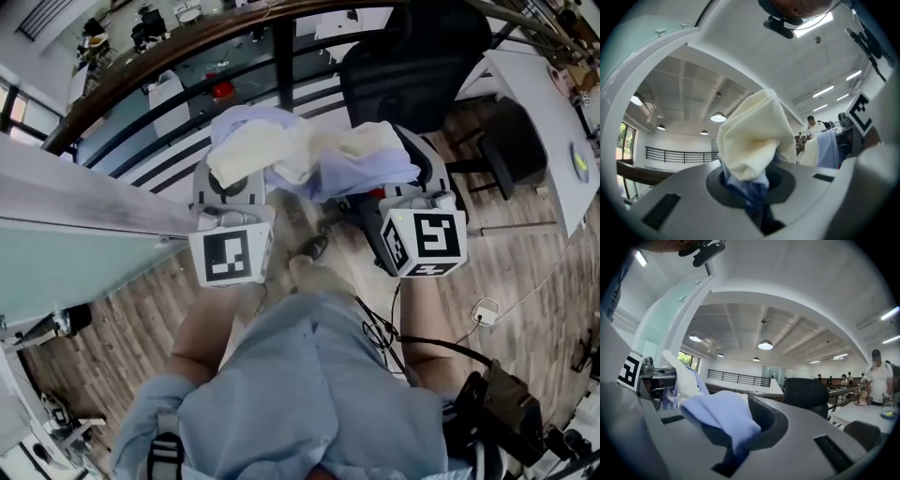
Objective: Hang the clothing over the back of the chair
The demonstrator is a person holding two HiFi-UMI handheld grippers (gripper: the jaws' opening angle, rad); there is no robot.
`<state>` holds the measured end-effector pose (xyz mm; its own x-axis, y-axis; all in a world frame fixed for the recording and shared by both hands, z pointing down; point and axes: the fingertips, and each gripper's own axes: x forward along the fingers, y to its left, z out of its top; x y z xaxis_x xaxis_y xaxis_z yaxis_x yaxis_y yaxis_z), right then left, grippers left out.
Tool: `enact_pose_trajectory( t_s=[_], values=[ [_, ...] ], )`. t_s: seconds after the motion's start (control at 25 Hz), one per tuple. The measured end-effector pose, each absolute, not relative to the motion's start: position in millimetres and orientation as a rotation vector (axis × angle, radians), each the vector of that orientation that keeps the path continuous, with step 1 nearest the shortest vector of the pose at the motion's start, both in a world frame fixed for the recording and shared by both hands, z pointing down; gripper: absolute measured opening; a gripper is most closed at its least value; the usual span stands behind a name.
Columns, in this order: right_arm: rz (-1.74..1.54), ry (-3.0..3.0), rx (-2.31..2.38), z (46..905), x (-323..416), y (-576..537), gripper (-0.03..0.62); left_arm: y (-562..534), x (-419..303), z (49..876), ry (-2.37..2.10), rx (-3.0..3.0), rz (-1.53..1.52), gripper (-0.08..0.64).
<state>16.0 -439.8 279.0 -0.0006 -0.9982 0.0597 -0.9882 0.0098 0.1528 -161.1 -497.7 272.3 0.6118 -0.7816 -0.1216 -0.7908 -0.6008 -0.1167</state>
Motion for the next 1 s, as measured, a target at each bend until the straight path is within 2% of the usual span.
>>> enact_pose_trajectory(
  t_s=[0.64, 1.0],
  values=[
    [-0.188, -1.915, 2.310, 227, 107, -533, 0.017, -635, -63, 222, 1.055, -2.718, 0.212, 0.036],
    [-0.123, -1.794, 2.385, 238, 157, -553, 0.017, -676, -8, 231, 0.958, -2.797, 0.213, 0.035]
  ],
)
